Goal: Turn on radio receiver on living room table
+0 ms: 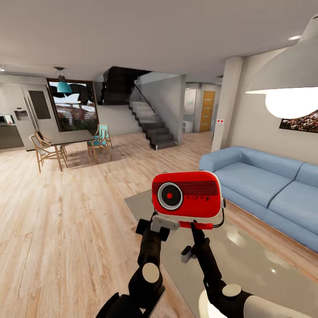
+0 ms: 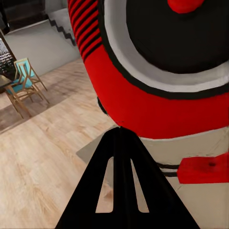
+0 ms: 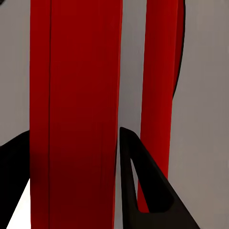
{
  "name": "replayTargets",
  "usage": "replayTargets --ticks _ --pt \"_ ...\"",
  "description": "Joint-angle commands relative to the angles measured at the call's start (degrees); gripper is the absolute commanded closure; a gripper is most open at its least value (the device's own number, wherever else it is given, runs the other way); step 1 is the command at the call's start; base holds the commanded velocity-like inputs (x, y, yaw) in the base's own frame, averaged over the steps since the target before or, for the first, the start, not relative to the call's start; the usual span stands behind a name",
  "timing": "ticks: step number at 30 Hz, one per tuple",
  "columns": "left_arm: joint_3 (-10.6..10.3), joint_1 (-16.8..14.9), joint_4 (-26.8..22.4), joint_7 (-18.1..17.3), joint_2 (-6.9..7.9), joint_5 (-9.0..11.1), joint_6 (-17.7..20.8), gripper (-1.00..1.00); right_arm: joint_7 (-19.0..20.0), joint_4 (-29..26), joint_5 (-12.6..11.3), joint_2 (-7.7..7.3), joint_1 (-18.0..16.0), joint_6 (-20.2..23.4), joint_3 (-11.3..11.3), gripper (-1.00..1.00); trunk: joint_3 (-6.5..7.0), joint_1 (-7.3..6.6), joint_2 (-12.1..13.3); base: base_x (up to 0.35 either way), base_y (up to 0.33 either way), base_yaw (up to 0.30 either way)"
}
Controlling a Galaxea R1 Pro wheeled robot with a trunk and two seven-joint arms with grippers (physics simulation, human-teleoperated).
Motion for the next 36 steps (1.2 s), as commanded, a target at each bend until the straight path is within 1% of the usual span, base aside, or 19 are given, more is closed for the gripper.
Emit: replayTargets --ticks 1,3,4,5,6,7,9,12,13,16,22,24,27,30,33,36 --pt "-0.3 -0.4 0.0 0.0 0.0 0.0 0.0 1.0 0.0 0.0 0.2 0.0 0.0 0.0 0.0 1.0 0.0 0.0 0.0 0.0 0.0 0.0" --pt "-0.6 -1.1 0.0 -0.1 0.0 0.3 0.1 1.0 0.0 0.0 0.2 0.0 0.0 0.0 0.0 1.0 0.0 0.0 0.0 0.0 0.0 0.0" --pt "-0.8 -1.6 0.0 -0.1 0.0 1.0 0.2 1.0 0.0 0.0 0.2 0.0 0.0 0.0 0.0 1.0 0.0 0.0 0.0 0.0 0.0 0.0" --pt "-0.9 -2.1 0.0 -0.5 0.0 2.4 0.2 1.0 0.0 0.0 0.2 0.0 0.0 0.0 0.0 1.0 0.0 0.0 0.0 0.0 0.0 0.0" --pt "-1.0 -2.6 0.0 -1.1 0.0 4.3 0.3 1.0 0.0 0.0 0.2 0.02 0.0 0.0 0.0 1.0 0.0 0.0 0.0 0.0 0.0 0.0" --pt "-1.0 -2.9 0.0 -1.5 0.0 5.3 0.3 1.0 0.0 0.0 0.2 0.04 0.0 0.0 0.0 1.0 0.0 0.0 0.0 0.0 0.0 0.0" --pt "-1.1 -4.3 0.0 -3.1 0.0 9.1 0.8 1.0 0.0 0.0 0.2 0.07 0.0 0.0 0.0 1.0 0.0 0.0 0.0 0.0 0.0 0.0" --pt "-1.1 -6.1 0.0 -4.0 0.0 11.5 2.2 1.0 0.0 0.0 0.2 0.09 0.0 0.0 0.0 1.0 0.0 0.0 0.0 0.0 0.0 0.0" --pt "-1.1 -6.9 0.0 -4.2 0.0 12.0 2.6 1.0 0.0 0.0 0.2 0.09 0.0 0.0 0.0 1.0 0.0 0.0 0.0 0.0 0.0 0.0" --pt "-1.0 -8.4 0.0 -4.4 0.0 12.5 3.5 1.0 0.0 0.0 0.2 0.09 0.0 0.0 0.0 1.0 0.0 0.0 0.0 0.0 0.0 0.0" --pt "-1.0 -10.3 0.0 -4.6 0.0 13.1 4.2 1.0 0.0 0.0 0.2 0.09 0.0 0.0 0.0 1.0 0.0 0.0 0.0 0.0 0.0 0.0" --pt "-0.9 -11.0 0.0 -4.6 0.0 14.2 4.3 1.0 0.0 0.0 0.2 0.09 0.0 0.0 0.1 1.0 0.0 0.0 0.0 0.0 0.0 0.0" --pt "-0.6 -12.5 0.0 -4.5 0.0 18.1 4.5 1.0 0.0 0.0 0.2 0.09 0.0 0.0 0.1 1.0 0.0 0.0 0.0 0.0 0.0 0.0" --pt "-0.5 -13.4 0.0 -4.5 0.0 20.4 5.1 1.0 0.0 0.0 0.2 0.09 0.0 0.0 0.1 1.0 0.0 0.0 0.0 0.0 0.0 0.0" --pt "-0.4 -14.6 0.0 -4.6 0.0 21.3 6.9 1.0 0.0 0.0 0.2 0.09 0.0 0.0 0.1 1.0 0.0 0.0 0.0 0.0 0.0 0.0" --pt "-0.4 -15.4 0.1 -4.6 0.0 21.5 7.8 1.0 0.0 0.0 0.2 0.09 0.0 0.0 0.1 1.0 0.0 0.0 0.0 0.0 0.0 0.0"
